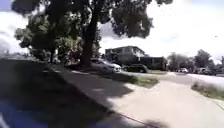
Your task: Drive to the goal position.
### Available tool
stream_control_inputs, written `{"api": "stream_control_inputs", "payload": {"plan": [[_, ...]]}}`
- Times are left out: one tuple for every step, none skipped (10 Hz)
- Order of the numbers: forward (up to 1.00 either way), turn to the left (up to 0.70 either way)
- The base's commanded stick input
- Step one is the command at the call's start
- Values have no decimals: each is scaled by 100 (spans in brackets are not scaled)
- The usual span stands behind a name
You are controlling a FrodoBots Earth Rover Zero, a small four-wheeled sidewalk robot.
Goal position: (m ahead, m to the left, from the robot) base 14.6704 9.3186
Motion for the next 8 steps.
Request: {"api": "stream_control_inputs", "payload": {"plan": [[70,10],[70,0],[70,0],[70,0],[70,0],[70,0],[70,0],[70,0]]}}
